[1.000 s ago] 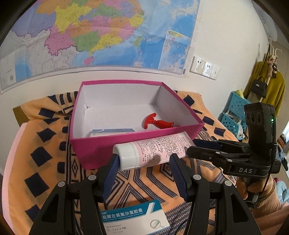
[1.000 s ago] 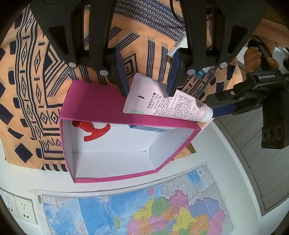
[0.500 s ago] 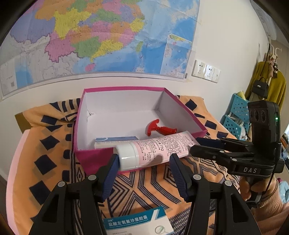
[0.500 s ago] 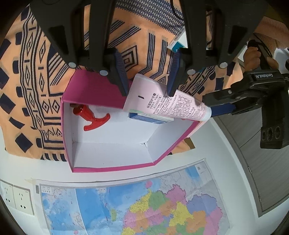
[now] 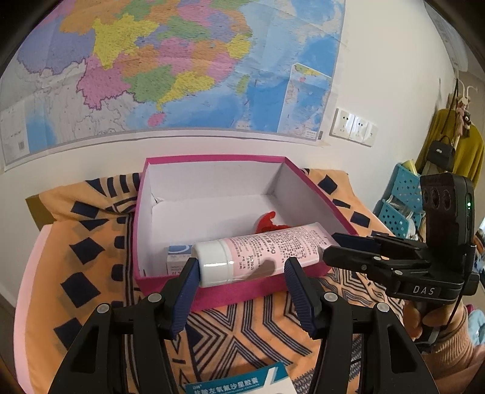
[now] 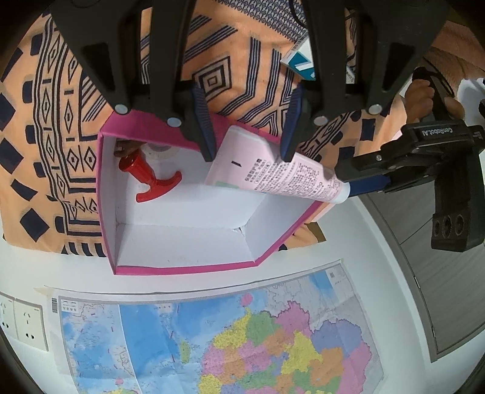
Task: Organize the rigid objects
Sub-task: 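Lift the pink tube with the right gripper over the magenta box, then lower the pink tube into the magenta box and open the right gripper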
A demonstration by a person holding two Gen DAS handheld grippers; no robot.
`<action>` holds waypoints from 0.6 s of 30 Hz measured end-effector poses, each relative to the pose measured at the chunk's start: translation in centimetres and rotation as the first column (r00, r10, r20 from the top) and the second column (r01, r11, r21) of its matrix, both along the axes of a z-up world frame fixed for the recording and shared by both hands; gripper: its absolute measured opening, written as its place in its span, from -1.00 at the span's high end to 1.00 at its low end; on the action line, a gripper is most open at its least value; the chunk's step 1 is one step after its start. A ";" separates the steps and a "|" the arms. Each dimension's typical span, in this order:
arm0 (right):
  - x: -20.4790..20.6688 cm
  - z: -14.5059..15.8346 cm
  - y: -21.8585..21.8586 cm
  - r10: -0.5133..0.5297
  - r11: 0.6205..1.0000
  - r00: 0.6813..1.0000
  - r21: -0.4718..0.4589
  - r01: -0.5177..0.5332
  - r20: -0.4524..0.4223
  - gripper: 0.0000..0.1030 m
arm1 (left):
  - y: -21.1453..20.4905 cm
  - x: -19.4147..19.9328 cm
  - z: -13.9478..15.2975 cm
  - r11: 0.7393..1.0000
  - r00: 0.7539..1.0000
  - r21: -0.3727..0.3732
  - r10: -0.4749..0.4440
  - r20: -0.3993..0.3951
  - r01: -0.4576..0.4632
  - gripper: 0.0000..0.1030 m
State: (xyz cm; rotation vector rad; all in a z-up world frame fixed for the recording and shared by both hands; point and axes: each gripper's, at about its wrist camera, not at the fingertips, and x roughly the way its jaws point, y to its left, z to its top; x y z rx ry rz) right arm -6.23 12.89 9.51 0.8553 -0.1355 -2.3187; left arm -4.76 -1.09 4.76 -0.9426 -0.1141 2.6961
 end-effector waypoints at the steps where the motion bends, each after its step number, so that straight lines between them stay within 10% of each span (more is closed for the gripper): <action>1: -0.2 0.0 -0.1 0.000 1.000 1.000 0.001 0.000 0.000 0.09 | -0.1 -0.1 0.0 1.000 1.000 0.000 0.001 -0.002 -0.001 -0.12; 18: -2.3 0.0 -1.4 0.010 1.000 1.000 0.008 -0.010 0.006 0.09 | -0.8 -1.6 0.2 0.999 0.999 -0.026 0.037 -0.013 -0.038 -0.12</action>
